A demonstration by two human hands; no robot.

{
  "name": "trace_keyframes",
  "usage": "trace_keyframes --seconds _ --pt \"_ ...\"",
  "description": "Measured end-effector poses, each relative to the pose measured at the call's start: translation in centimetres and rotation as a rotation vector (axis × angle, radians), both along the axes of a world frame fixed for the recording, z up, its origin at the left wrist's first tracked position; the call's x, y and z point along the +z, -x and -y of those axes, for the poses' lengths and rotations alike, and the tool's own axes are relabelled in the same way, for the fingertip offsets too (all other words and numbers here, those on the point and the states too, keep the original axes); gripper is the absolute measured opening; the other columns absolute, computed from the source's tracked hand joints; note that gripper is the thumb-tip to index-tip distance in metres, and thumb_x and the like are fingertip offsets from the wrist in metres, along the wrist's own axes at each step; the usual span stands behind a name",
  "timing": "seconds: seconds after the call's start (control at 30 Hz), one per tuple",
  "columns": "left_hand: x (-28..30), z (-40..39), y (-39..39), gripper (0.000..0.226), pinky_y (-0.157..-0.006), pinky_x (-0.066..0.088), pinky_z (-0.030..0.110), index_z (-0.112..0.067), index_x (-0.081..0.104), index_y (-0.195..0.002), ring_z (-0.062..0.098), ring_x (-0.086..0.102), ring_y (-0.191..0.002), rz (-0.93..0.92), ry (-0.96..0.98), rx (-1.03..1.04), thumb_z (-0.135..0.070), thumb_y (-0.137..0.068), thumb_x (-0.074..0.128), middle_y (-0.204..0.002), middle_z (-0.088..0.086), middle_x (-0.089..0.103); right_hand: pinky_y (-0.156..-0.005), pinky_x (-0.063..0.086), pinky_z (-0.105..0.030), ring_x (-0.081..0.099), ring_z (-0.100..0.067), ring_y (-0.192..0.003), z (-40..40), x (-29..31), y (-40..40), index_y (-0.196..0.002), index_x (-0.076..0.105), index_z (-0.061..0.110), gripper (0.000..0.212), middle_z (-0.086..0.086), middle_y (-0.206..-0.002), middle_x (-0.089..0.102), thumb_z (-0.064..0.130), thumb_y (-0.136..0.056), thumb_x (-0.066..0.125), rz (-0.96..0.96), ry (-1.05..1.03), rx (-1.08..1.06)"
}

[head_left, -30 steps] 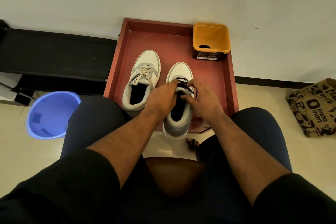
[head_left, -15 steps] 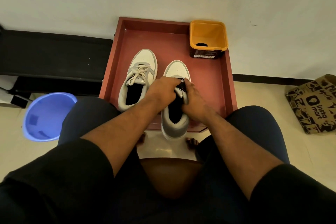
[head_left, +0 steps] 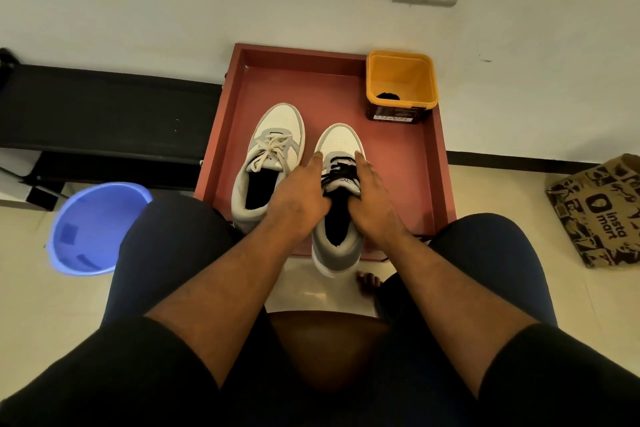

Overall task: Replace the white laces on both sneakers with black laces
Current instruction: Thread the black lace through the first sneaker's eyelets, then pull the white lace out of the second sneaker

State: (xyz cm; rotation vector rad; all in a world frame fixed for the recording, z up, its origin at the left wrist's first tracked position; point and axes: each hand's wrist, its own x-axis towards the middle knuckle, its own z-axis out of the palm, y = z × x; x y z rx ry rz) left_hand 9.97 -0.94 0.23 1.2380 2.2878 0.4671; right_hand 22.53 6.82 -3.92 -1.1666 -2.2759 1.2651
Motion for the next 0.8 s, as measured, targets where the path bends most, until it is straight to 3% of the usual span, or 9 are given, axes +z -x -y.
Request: trace_keyframes --seconds 0.1,0.17,0.3,0.47,0.6,0.8 --pt "0.3 -0.1 -0.3 0.017 -0.069 0.044 0.031 -0.014 0.060 -0.102 0.029 0.064 -0.088 -0.013 -0.076 0.038 -0.022 -0.087 0.057 -0.093 0.007 0.067 -0.105 0.043 -0.040 0.054 -0.015 -0.117 -0.3 0.1 0.6 -0.137 0.044 0.013 0.055 -0.003 -0.124 0.058 0.001 -0.083 0.043 -0.104 0.024 -0.009" --pt "0.7 -1.1 0.1 0.014 -0.068 0.047 0.034 -0.013 0.062 -0.094 0.029 0.064 -0.084 -0.050 -0.072 0.037 -0.022 -0.089 0.054 -0.089 0.007 0.066 -0.097 0.049 -0.039 0.060 -0.013 -0.106 -1.0 0.6 1.3 -0.132 0.048 0.013 0.047 -0.001 -0.114 0.063 -0.001 -0.087 0.040 -0.115 0.031 -0.072" --pt "1.7 -3.9 2.1 0.019 -0.071 0.047 0.037 -0.013 0.062 -0.100 0.031 0.063 -0.088 -0.243 -0.054 0.025 -0.023 -0.094 0.048 -0.096 0.010 0.067 -0.089 0.051 -0.031 0.062 -0.014 -0.097 -3.0 2.2 3.8 -0.140 0.043 0.016 0.047 0.000 -0.110 0.064 0.004 -0.095 0.039 -0.095 -0.033 -0.124" --pt "2.5 -7.7 6.3 0.020 -0.073 0.047 0.038 -0.009 0.063 -0.098 0.032 0.063 -0.089 -0.373 -0.040 -0.029 -0.021 -0.095 0.047 -0.099 0.012 0.066 -0.084 0.054 -0.045 0.064 -0.027 -0.095 -7.4 3.2 8.5 -0.130 0.045 0.023 0.049 -0.007 -0.107 0.066 0.013 -0.083 0.037 0.034 -0.091 -0.100" --pt "1.9 -10.3 8.4 0.022 -0.088 0.040 0.038 -0.015 0.063 -0.098 0.029 0.062 -0.093 -0.512 0.035 -0.108 -0.025 -0.096 0.044 -0.099 0.007 0.068 -0.081 0.054 -0.048 0.063 -0.031 -0.091 -9.9 2.5 10.8 -0.118 0.049 0.015 0.045 -0.010 -0.101 0.066 0.009 -0.075 0.037 0.091 -0.114 -0.074" --pt "-0.1 -12.3 9.4 0.023 -0.090 0.036 0.037 -0.019 0.062 -0.101 0.026 0.063 -0.093 -0.558 0.042 -0.149 -0.024 -0.098 0.040 -0.100 0.003 0.069 -0.088 0.053 -0.045 0.063 -0.027 -0.100 -11.6 0.6 11.6 -0.135 0.043 0.015 0.055 -0.010 -0.111 0.064 0.005 -0.081 0.041 0.074 -0.108 -0.114"
